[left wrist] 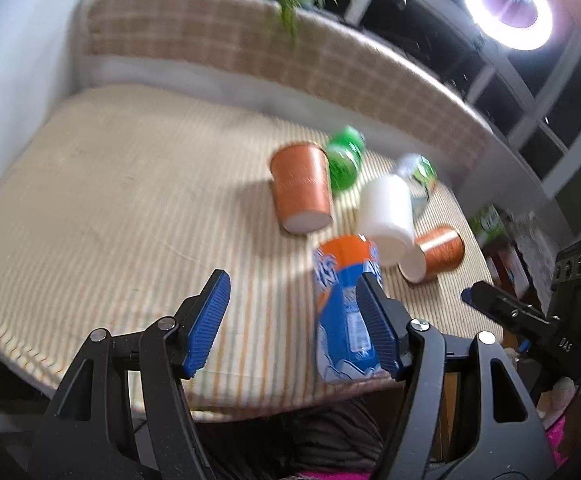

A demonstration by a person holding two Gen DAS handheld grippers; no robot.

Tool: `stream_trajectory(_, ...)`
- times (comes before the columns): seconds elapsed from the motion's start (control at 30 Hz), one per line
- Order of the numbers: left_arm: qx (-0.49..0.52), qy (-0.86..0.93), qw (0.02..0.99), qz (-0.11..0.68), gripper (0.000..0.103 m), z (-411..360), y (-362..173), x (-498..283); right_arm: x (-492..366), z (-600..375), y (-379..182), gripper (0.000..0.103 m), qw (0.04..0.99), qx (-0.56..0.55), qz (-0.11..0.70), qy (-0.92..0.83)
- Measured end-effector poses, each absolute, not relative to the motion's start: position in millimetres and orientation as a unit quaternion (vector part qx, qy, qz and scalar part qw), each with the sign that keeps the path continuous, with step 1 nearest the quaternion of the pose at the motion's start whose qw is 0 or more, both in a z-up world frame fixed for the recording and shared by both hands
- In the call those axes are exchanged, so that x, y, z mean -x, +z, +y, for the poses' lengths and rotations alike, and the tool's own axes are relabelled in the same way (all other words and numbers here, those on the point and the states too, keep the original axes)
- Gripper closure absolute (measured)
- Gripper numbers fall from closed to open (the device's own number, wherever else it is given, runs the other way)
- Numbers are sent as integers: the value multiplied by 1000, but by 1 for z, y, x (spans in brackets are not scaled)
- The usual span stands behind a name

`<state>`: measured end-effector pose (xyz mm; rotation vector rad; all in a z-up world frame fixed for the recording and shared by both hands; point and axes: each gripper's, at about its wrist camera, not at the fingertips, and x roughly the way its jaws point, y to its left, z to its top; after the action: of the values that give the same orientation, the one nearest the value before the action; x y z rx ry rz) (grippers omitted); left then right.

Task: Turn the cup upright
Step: 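Grasp the bottle with the right gripper while the left gripper releases it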

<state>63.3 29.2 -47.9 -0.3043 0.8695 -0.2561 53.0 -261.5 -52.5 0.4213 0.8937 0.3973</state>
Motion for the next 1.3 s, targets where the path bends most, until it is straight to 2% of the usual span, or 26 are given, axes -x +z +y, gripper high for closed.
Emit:
stream_trajectory(0.37, 99, -72, 915, 385, 36, 40, -44, -40, -96, -237, -82, 4, 803, -223, 505, 226)
stream_trajectory(0.6, 105, -71, 914, 386, 36, 50, -47, -32, -114, -229, -103, 12, 765, -244, 549, 230)
stream_trajectory(1.0, 106, -71, 912, 389, 36, 52, -50, -30, -125, -223, -109, 14, 752, -256, 562, 231)
stream_trajectory(1.3, 106, -71, 911, 392, 36, 52, -52, -29, -150, -208, -127, 22, 725, -257, 592, 238)
